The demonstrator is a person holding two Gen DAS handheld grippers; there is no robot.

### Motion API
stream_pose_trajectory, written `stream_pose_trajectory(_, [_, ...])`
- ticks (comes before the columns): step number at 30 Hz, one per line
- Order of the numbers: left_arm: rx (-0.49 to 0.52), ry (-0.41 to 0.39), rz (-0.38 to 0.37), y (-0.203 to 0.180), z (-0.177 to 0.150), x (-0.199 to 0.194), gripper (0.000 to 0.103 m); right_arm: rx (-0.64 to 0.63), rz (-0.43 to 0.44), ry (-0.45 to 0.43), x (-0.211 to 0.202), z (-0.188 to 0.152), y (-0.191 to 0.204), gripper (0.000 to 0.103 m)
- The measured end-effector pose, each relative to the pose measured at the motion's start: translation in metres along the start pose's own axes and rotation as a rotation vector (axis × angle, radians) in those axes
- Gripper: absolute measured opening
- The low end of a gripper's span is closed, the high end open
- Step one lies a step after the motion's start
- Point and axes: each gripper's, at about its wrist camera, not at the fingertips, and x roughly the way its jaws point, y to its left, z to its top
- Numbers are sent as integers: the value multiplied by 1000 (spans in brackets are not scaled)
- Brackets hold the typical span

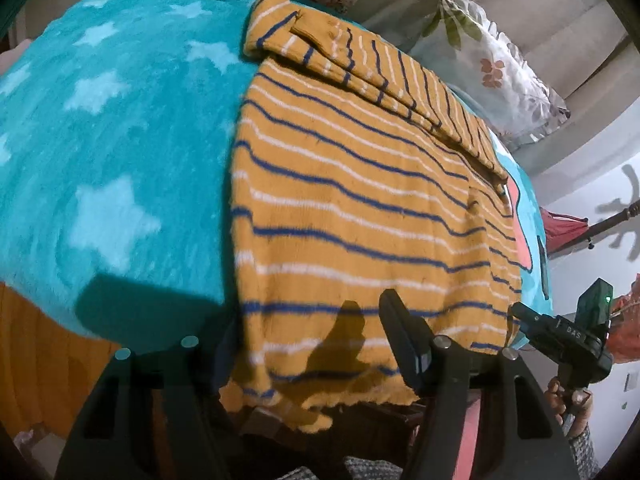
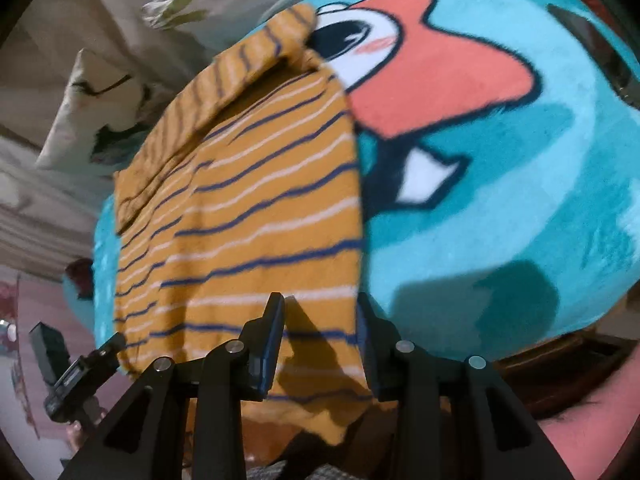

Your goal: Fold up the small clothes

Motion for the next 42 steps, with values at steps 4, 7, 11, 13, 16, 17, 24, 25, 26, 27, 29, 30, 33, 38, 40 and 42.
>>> stream_pose_trajectory(4, [-31,-4,-13,4,-9,-5,61,-3,53,28,3,-9,0,39])
stream_pose_trajectory(7, [-43,-10,-19,4,-16,-7,61,10,90,40,1,-14,-5,39])
stream_pose_trajectory(11, [-68,-2,-22,5,-29,-4,61,19,118,48,-3,-21,-13,39])
stream_pose_trajectory(13, [-85,19,-19,8,-36,1,61,7,117,47,-5,-24,-15,39])
stream_pose_trajectory(16, [-111,48,-21,13,-45,11,61,-18,106,46,-8,-30,-15,39])
stream_pose_trajectory(17, [-109,50,-20,13,-47,13,62,-25,102,47,-8,-32,-14,38])
stream_pose_trajectory(24, [-88,71,-32,11,-54,20,52,11,97,112,6,-51,-24,39])
stream_pose_trajectory(25, [-91,76,-39,11,-54,19,35,27,104,117,10,-53,-26,39])
stream_pose_trajectory(26, [-96,85,-42,12,-55,18,24,38,111,119,14,-54,-27,41])
stream_pose_trajectory(27, [-103,88,-40,13,-55,17,23,43,111,122,17,-55,-28,42])
stream_pose_trajectory(29, [-118,85,-45,15,-56,12,13,46,116,136,24,-58,-25,44])
stream_pose_trajectory(30, [-123,81,-48,14,-56,9,12,41,120,138,26,-59,-23,44])
stream_pose_trajectory(33, [-119,62,-37,11,-57,-2,11,18,149,152,27,-66,-18,23])
stream_pose_trajectory(38, [-126,29,-51,9,-60,-28,8,38,193,179,14,-72,-19,8])
stream_pose_trajectory(40, [-122,14,-55,11,-61,-38,8,21,199,163,-3,-74,-19,8])
stream_pose_trajectory(42, [-137,3,-70,14,-61,-45,8,20,211,153,-14,-76,-20,8])
